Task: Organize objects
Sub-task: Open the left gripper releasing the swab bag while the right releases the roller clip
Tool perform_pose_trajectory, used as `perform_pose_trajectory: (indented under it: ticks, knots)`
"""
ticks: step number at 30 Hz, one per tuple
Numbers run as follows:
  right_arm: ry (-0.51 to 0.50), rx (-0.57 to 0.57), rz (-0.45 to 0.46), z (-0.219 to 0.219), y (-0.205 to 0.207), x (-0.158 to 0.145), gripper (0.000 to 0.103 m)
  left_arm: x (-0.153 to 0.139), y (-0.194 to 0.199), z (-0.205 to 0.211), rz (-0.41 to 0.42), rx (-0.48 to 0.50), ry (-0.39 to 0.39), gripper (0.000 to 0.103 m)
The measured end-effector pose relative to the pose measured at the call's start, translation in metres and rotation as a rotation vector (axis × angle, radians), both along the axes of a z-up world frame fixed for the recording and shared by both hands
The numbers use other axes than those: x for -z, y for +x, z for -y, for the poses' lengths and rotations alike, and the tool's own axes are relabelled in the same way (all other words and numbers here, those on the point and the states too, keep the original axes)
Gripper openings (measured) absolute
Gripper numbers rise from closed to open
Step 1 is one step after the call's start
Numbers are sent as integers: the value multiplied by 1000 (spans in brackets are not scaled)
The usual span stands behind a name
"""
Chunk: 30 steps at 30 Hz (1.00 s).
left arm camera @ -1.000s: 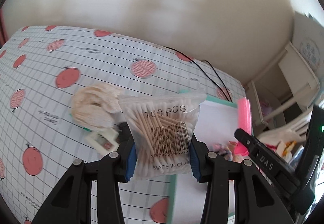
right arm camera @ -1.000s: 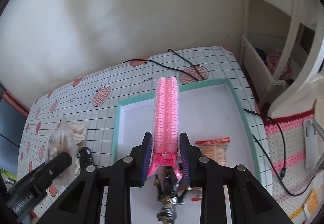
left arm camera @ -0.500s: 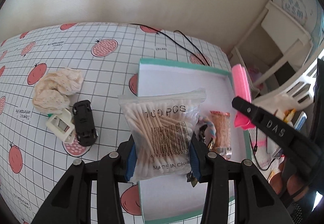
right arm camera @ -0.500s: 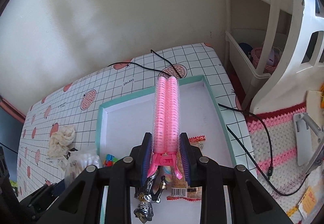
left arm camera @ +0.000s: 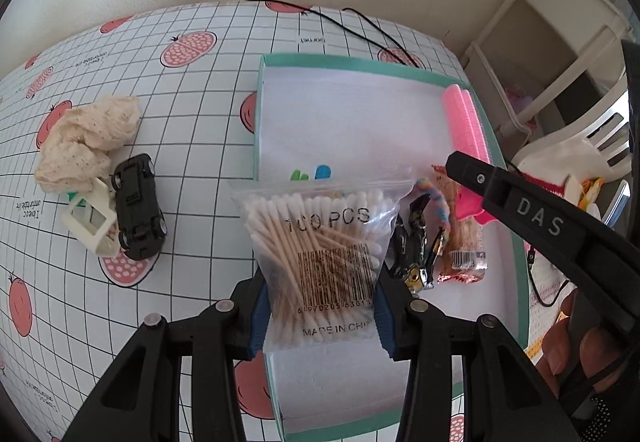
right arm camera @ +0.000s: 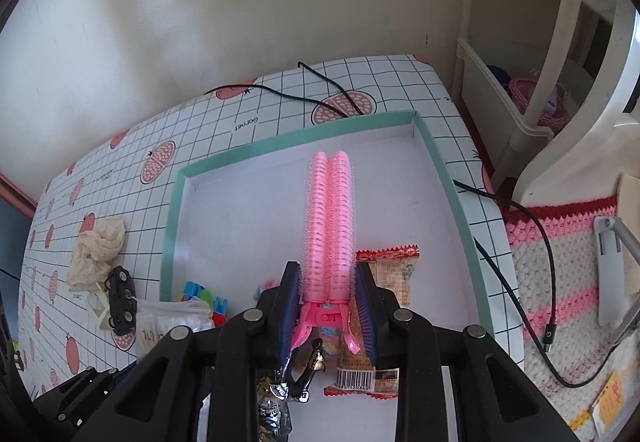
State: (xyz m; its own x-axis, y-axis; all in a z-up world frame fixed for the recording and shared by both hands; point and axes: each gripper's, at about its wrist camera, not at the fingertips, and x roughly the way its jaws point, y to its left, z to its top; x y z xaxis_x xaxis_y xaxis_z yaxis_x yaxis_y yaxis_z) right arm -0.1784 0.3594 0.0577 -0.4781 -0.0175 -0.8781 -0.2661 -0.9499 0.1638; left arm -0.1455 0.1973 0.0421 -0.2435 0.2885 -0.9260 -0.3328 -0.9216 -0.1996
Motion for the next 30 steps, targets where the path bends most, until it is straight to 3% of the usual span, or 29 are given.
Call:
perform_pose_trajectory:
  ticks: [8,14,26,30]
  knots:
    - [9,-12,30,4,-2,11,29,14,1,-3,39,7,-18,46]
    - [32,-22,37,7,-4,12,29,15,3,-6,24,20,-37,45]
    - [39,-25,44,11,-5,9,31,15,0,-7,44,18,-23,45]
    - [31,-23,37,11,-4,5,38,13,0,-8,52,21,-16,50]
